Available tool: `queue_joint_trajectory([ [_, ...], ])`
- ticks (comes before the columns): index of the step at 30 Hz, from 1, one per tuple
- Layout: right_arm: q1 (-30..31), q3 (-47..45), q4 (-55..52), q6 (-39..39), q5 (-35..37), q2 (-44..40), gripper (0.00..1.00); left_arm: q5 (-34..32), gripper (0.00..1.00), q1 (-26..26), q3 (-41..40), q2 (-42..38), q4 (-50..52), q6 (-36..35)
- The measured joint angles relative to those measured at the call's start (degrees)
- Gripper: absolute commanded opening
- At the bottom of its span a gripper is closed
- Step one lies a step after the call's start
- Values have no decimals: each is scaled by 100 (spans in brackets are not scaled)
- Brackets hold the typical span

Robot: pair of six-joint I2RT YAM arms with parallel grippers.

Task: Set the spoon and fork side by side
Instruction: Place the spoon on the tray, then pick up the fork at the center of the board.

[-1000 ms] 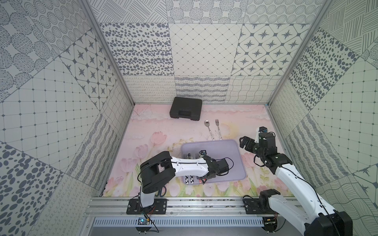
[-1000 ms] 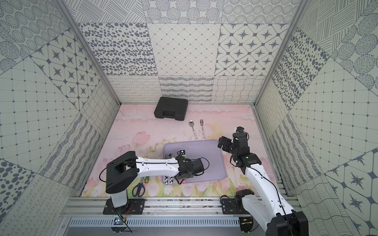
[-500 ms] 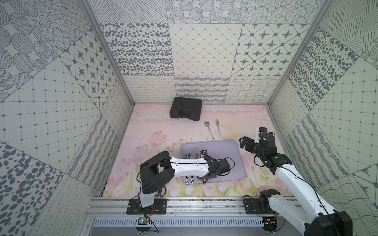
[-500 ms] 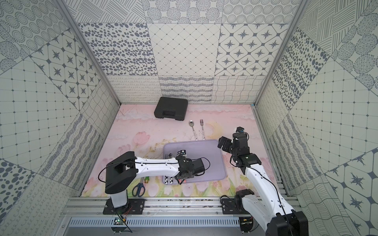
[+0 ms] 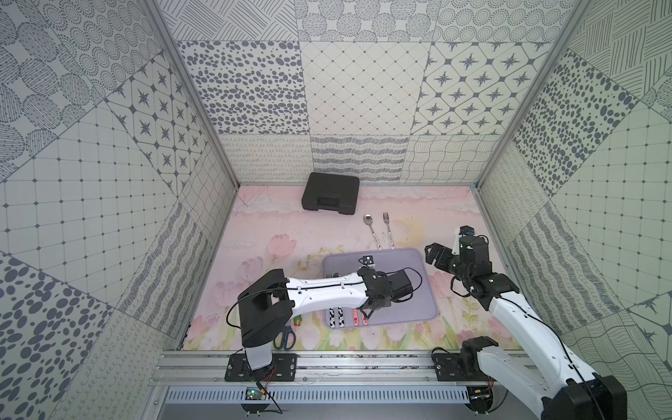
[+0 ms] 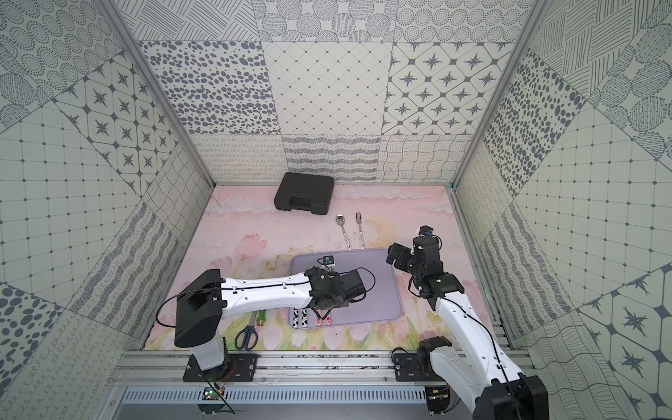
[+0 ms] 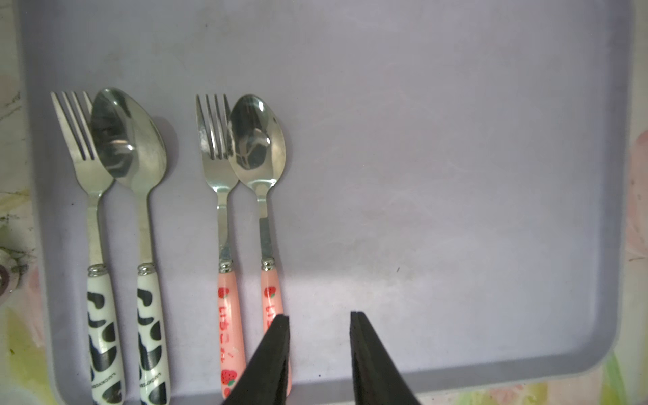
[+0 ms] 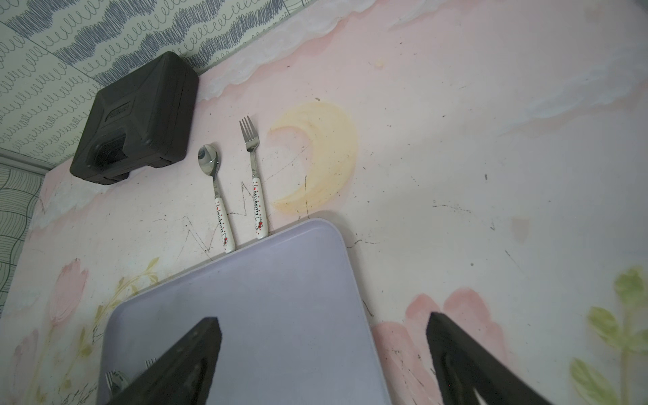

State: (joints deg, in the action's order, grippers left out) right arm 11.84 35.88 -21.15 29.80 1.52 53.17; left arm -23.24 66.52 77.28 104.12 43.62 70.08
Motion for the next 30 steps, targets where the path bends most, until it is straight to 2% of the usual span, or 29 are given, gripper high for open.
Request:
queue_joint_trajectory([
  [11, 26, 0, 46, 0, 0, 0, 97, 81, 36, -863, 686, 245, -13, -723],
  [23, 55, 0, 103, -24, -98, 282, 97, 485, 37, -1895, 2361, 1523, 33, -1541],
  [30, 352, 295, 39, -136, -120, 1067, 93, 721, 40, -2221, 3292, 2232, 94, -1893],
])
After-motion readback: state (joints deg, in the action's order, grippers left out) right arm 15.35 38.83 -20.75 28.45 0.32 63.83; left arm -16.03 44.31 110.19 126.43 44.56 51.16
